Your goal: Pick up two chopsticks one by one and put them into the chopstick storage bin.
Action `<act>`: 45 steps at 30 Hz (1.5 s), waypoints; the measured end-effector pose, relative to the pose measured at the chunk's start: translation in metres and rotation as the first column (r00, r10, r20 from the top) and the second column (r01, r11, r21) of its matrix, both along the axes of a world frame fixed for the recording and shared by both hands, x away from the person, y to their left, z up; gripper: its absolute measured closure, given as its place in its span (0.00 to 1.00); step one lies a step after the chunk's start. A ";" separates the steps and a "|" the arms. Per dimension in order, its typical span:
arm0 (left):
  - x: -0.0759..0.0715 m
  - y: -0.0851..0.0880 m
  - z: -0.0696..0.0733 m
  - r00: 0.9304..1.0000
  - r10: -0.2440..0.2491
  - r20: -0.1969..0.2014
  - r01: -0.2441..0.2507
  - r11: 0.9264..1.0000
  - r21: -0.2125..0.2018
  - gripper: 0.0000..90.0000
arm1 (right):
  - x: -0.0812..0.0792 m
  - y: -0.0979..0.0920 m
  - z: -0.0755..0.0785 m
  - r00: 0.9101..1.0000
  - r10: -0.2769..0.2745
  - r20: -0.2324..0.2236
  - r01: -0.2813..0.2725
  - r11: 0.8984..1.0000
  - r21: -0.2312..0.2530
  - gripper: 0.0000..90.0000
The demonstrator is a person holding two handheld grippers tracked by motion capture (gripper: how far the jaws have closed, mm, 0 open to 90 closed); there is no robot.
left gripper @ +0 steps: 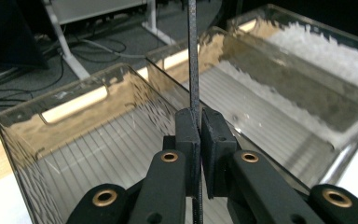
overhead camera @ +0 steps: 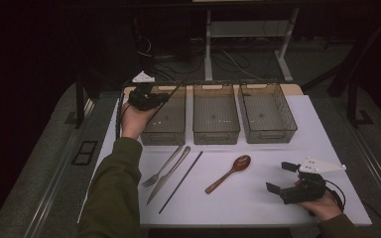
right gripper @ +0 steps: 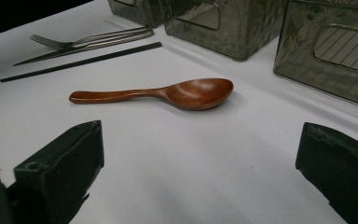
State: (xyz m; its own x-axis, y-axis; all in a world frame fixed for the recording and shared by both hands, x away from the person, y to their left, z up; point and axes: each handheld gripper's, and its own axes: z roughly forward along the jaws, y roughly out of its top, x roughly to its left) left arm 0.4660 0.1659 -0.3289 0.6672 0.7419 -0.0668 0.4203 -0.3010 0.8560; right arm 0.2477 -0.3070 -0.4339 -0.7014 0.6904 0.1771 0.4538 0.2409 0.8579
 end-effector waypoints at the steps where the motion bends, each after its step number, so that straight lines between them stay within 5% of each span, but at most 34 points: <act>1: 0.002 0.001 -0.001 1.000 0.004 0.002 -0.004 1.000 -0.004 0.95 | 0.000 0.000 0.000 1.000 -0.002 -0.001 0.002 1.000 0.001 0.00; 10: 0.017 0.004 -0.017 0.998 0.056 -0.025 -0.053 0.994 0.096 0.95 | 0.000 -0.001 0.000 1.000 -0.003 -0.006 0.004 1.000 0.006 0.00; 31: 0.032 0.003 -0.043 0.991 0.106 -0.083 -0.097 0.989 0.113 0.94 | 0.000 -0.002 0.000 1.000 0.000 -0.010 0.000 1.000 0.007 0.00; 45: 0.029 0.000 -0.037 0.991 0.123 -0.043 -0.118 0.988 0.104 0.80 | 0.000 -0.003 0.000 1.000 -0.003 -0.009 0.003 1.000 0.007 0.00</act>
